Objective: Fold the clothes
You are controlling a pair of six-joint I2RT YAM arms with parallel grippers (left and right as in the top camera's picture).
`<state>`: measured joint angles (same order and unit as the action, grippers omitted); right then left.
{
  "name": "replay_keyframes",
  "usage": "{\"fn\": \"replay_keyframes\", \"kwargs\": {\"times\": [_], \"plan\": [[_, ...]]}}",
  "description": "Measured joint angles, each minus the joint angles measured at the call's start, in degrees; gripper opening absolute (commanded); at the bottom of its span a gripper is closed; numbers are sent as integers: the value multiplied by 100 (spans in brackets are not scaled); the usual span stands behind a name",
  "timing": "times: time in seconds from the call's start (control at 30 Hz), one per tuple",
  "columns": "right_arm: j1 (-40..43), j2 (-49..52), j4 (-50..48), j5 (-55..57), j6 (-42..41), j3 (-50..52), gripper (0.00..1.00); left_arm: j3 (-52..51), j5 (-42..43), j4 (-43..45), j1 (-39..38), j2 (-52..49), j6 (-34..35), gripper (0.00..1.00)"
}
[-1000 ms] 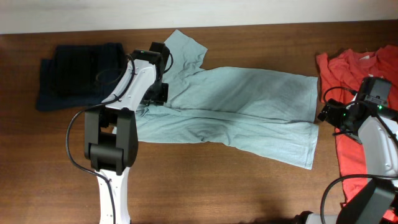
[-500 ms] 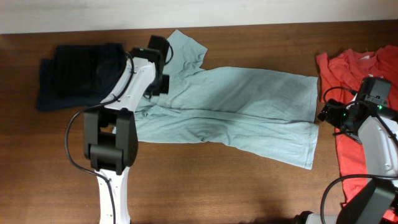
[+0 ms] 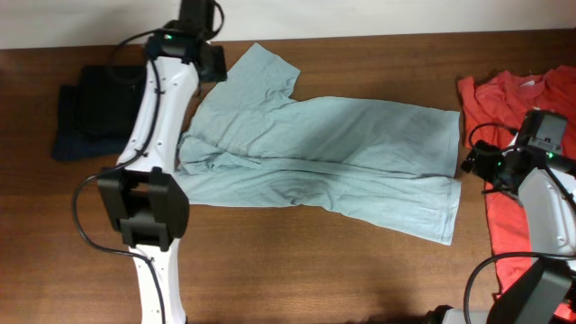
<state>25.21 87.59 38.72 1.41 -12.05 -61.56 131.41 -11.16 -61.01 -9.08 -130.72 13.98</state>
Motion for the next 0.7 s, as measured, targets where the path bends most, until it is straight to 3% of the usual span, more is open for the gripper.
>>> {"fn": "replay_keyframes", "kwargs": {"times": [0.07,0.13,0.3,0.5,0.7], "plan": [[0,0,-179,-278,2,-2,98,2,-72,-7,151,0,15,99],[-2,9,-358,-970,111,-2,89,2,-164,-46,306,0,24,99],[-459,28,-540,-2378,796,-4,78,7,-317,-52,723,0,22,99],[-2330,90,-1152,-2813,1331,-9,45,7,-396,-63,944,0,22,99],[-4356,260,-2406,-2031,1526,-26,9,7,-413,-63,931,0,22,99]]}}
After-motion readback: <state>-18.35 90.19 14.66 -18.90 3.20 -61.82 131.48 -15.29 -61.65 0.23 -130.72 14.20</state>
